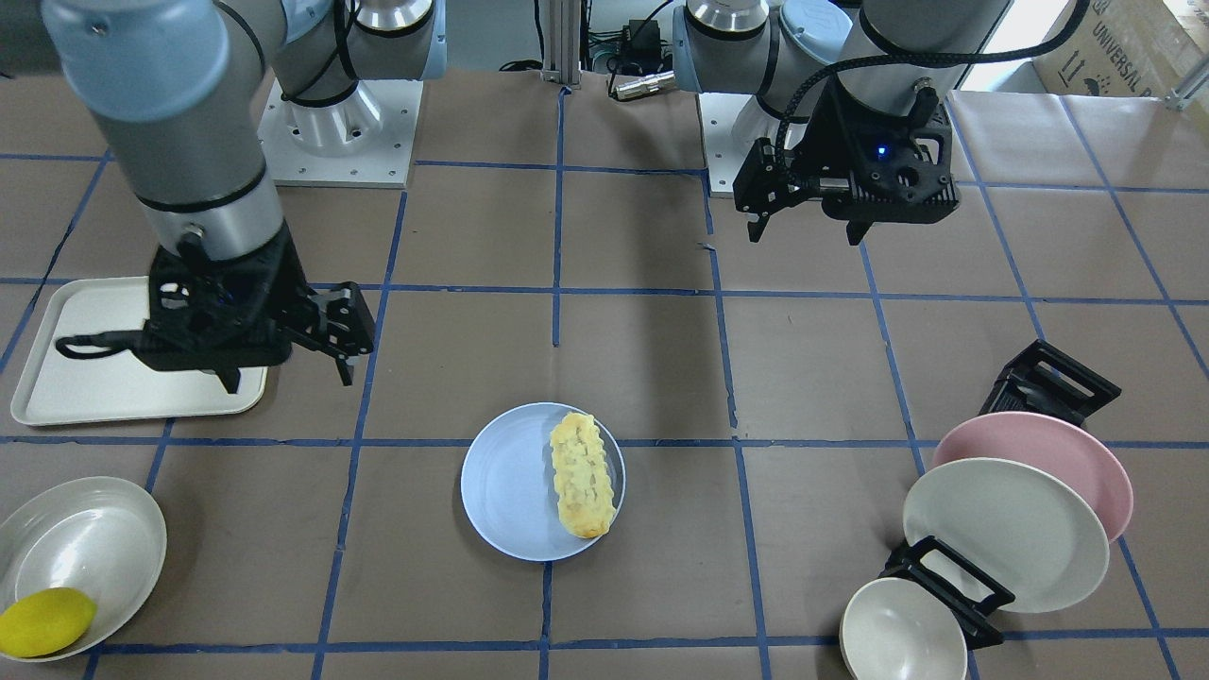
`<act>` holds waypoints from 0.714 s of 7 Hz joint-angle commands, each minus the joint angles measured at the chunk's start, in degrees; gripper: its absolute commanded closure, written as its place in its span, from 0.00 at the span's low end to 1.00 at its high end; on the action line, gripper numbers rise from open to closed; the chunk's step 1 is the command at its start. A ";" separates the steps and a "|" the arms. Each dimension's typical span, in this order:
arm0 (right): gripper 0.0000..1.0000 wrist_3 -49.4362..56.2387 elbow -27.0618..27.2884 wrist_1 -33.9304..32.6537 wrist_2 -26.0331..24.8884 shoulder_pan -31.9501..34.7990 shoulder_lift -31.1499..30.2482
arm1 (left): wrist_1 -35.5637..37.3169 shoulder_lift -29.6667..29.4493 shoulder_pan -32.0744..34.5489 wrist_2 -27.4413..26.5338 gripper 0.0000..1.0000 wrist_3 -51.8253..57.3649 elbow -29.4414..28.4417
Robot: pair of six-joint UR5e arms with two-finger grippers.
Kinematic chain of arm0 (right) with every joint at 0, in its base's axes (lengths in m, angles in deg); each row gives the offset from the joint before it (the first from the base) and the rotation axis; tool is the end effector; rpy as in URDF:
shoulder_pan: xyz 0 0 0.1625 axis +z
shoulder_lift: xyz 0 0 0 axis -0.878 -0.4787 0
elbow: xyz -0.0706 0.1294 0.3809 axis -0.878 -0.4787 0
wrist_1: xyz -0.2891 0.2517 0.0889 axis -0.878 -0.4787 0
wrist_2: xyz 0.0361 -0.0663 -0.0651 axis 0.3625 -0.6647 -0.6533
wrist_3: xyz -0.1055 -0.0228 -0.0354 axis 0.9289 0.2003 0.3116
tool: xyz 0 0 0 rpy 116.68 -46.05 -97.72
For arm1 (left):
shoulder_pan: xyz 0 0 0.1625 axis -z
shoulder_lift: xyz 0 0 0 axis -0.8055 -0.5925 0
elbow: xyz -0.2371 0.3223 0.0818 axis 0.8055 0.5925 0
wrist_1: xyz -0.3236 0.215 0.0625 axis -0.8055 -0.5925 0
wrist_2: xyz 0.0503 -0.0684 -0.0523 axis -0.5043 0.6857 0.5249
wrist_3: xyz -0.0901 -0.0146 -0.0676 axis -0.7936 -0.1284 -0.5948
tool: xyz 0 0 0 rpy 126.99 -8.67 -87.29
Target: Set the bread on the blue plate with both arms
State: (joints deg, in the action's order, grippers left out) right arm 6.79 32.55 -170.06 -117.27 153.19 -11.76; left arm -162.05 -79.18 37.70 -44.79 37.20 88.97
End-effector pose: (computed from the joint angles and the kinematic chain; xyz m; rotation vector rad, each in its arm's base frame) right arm 0.1447 -0.5480 0.4267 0.1507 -3.0710 0.2690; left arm -0.1462 -0.4679 0.4679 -0.0034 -3.1266 -0.0512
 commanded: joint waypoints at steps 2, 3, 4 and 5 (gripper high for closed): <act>0.02 0.64 1.71 18.65 3.91 -3.29 -9.63 | -0.05 0.03 0.04 0.00 0.00 0.00 -0.03; 0.02 -0.57 3.29 19.49 4.46 -2.76 -13.32 | -0.05 0.03 -0.05 0.00 0.00 0.00 -0.03; 0.02 -1.54 2.78 21.93 5.59 -1.89 -14.22 | -0.05 0.03 0.04 0.00 0.00 0.00 -0.03; 0.01 -1.55 2.60 22.22 5.08 -1.18 -14.15 | 0.03 -0.06 -0.05 0.00 0.00 0.00 -0.03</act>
State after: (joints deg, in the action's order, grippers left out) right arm 5.68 35.22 -149.22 -112.32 151.12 -25.13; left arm -162.08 -79.18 37.71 -44.79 37.20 88.94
